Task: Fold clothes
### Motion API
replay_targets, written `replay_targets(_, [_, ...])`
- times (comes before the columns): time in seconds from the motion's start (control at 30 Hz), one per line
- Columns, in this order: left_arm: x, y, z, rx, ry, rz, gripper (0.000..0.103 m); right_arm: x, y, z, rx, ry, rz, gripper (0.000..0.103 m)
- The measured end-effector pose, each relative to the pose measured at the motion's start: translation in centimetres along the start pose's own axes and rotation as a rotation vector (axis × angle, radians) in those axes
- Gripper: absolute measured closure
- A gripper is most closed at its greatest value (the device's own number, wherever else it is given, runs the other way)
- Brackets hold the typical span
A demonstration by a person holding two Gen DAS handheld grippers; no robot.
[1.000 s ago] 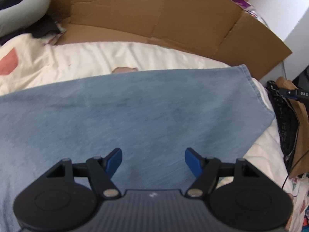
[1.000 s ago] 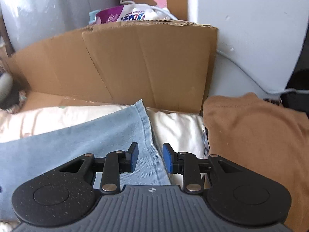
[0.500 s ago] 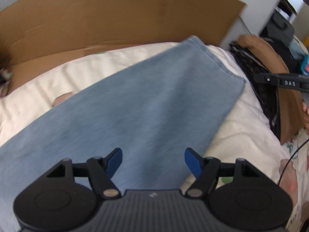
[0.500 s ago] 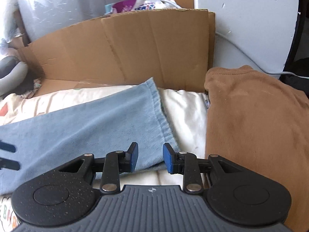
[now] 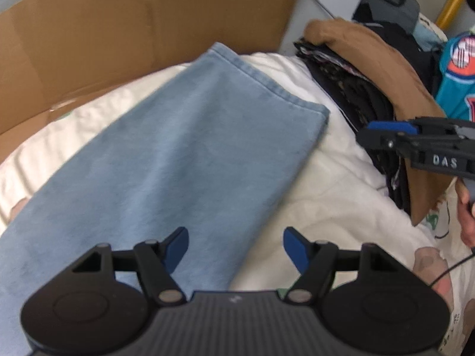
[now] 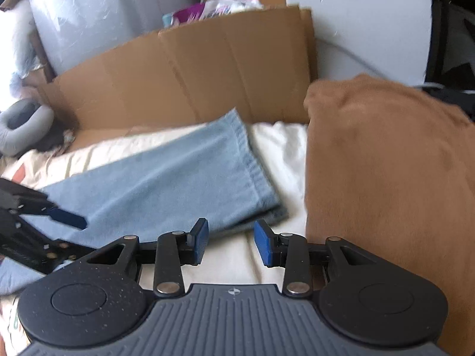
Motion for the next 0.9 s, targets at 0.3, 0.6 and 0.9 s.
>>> replay_targets(0.3, [3.0,1.8,0.2,0.038,-0.023,-0.026,0.032,1.4,-0.3,2.0,0.024,-0.058,-0.027,0.062])
replay_targets(0.6, [3.0,2.1,-0.6,0.063,0.034,-0.086,0.064,3.0,-0.1,2.2,0.062,-0.076,-0.012,0.062])
replay_targets(0.9, [2.3,0.6,-2.5,-0.068,0.074,-0.018,0.099,5.0,-0.9,1.8,0.074,-0.088,-0.031,0.062])
Point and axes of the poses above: each gripper's, at about its wrist camera, not at the fingertips, and x roughly the way its jaws point, y to its right, z to its underside, the point moved 4 cm from there along x, roughly the way its jaws point, and after that the axes turned 4 degrees about -y, right-handed, at the moved point
